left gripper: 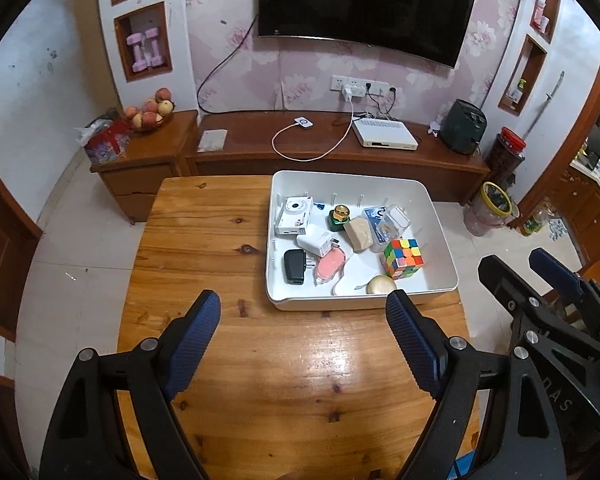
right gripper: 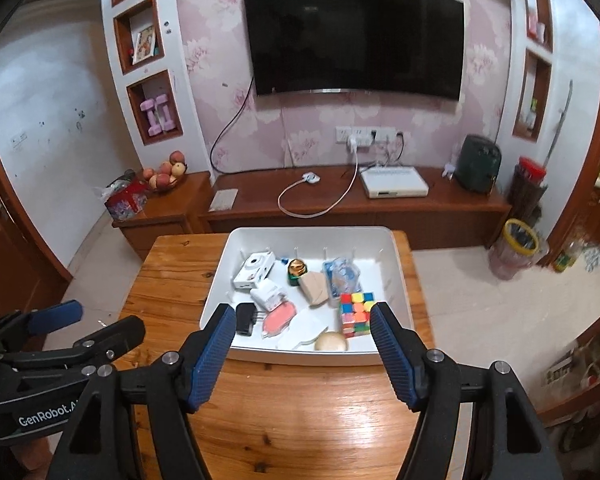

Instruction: Organize rigid objects

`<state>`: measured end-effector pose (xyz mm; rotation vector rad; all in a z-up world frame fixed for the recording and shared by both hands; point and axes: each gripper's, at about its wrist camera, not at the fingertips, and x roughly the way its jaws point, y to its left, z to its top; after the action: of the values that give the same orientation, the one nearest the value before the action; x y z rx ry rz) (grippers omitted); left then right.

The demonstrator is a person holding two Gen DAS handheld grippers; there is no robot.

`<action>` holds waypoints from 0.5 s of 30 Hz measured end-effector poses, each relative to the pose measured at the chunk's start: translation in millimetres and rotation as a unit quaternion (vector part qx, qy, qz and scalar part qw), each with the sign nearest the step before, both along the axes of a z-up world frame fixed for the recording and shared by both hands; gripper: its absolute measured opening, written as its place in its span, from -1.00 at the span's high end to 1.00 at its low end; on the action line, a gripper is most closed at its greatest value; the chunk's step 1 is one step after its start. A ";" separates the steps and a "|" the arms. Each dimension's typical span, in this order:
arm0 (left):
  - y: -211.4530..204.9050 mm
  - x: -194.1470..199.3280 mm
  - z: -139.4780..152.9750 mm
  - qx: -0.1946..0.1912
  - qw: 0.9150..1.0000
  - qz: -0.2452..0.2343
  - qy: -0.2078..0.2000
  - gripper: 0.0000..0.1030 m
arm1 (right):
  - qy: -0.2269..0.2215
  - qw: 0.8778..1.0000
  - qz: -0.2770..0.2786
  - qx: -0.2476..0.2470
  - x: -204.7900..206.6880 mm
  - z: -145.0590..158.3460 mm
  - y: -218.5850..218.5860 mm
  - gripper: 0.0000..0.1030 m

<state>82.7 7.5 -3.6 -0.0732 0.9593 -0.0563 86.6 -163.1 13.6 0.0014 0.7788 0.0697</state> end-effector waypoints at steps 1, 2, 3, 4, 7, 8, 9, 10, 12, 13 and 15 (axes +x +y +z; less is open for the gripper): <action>-2.3 -4.3 1.5 0.001 1.000 0.002 0.000 -0.69 | -0.003 1.000 0.000 0.001 -2.6 2.0 -2.0 -0.37; -4.4 -8.8 2.8 0.003 1.000 0.003 0.000 -0.69 | -0.004 1.000 0.000 0.002 -5.6 3.6 -4.2 -0.37; -6.3 -13.2 3.7 0.004 1.000 0.003 -0.002 -0.69 | -0.005 1.000 -0.002 0.001 -9.3 5.7 -6.8 -0.38; -8.2 -17.5 4.8 0.006 1.000 0.004 -0.004 -0.69 | -0.006 1.000 -0.004 0.001 -12.9 7.2 -8.5 -0.40; -13.4 -30.2 9.0 0.009 1.000 0.009 -0.008 -0.69 | -0.013 1.000 -0.012 -0.004 -26.0 13.1 -15.2 -0.48; -14.5 -33.0 10.0 0.010 1.000 0.010 -0.010 -0.69 | -0.017 1.000 -0.015 -0.008 -30.5 14.7 -17.3 -0.52; -16.2 -36.8 11.8 0.011 1.000 0.010 -0.012 -0.69 | -0.020 1.000 -0.019 -0.009 -35.8 16.9 -20.0 -0.54; -17.2 -39.3 13.0 0.012 1.000 0.010 -0.014 -0.69 | -0.023 1.000 -0.021 -0.007 -40.7 18.8 -23.0 -0.56; -19.1 -45.5 14.5 0.017 1.000 0.009 -0.016 -0.69 | -0.025 0.999 -0.022 -0.004 -48.1 20.7 -26.7 -0.56; -19.6 -48.0 15.3 0.018 1.000 0.009 -0.016 -0.69 | -0.024 0.999 -0.023 -0.004 -51.0 21.1 -28.1 -0.56; -19.4 -52.8 16.7 0.017 1.000 0.010 -0.017 -0.69 | -0.016 1.000 -0.025 -0.002 -56.0 20.2 -30.5 -0.56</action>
<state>30.0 -12.0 13.0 -0.0506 0.9255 -0.0236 30.6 -193.6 33.8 0.0162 0.7457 0.0214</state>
